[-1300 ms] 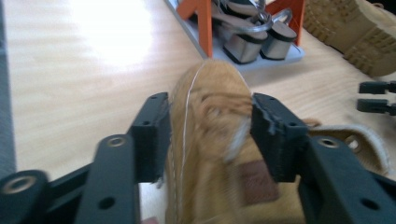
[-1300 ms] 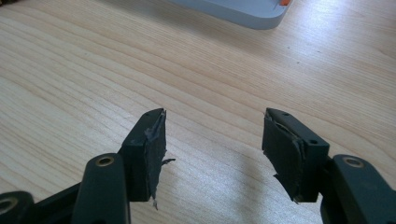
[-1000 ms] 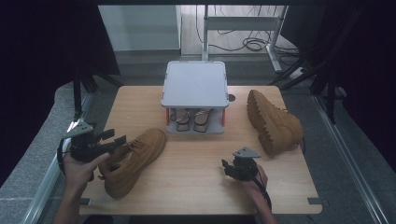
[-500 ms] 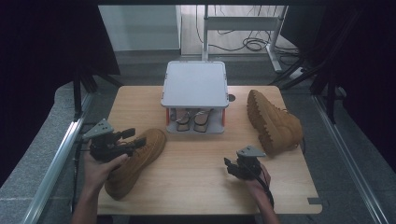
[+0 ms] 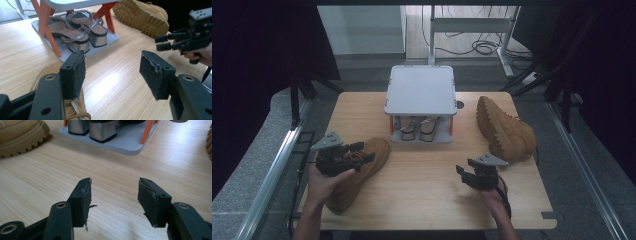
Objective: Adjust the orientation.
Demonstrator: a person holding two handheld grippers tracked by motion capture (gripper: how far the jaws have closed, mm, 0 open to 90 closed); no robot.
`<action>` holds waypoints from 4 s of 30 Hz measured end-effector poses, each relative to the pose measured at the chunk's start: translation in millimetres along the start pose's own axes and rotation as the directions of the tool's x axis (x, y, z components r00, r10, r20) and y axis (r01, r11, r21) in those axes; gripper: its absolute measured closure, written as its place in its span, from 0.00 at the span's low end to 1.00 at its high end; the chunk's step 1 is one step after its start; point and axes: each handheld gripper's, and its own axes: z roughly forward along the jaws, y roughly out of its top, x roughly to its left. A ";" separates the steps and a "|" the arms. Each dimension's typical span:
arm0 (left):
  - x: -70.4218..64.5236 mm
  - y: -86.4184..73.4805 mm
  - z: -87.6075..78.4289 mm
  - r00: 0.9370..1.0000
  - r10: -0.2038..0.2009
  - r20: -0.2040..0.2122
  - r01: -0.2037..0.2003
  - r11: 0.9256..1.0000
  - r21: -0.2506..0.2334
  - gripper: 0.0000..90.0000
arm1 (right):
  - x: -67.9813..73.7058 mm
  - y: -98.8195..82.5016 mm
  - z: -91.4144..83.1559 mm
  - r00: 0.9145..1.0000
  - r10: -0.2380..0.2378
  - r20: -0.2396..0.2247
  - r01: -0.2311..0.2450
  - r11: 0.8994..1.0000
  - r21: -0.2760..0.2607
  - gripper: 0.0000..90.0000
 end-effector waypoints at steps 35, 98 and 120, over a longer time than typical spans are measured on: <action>11.7 -5.4 -7.5 0.999 -0.032 -0.026 0.032 0.999 0.004 0.41 | -153.8 62.3 -52.9 0.959 0.159 0.236 -0.143 0.986 -0.085 0.99; 14.6 -8.1 -13.7 0.998 -0.042 -0.046 0.042 0.999 -0.007 0.41 | -182.2 71.3 -54.5 0.978 0.132 0.159 -0.118 0.988 -0.100 0.99; 16.4 -10.7 -19.9 0.998 -0.045 -0.052 0.045 0.999 -0.014 0.41 | -95.8 82.8 -14.1 0.990 -0.099 0.097 0.098 0.995 0.007 0.99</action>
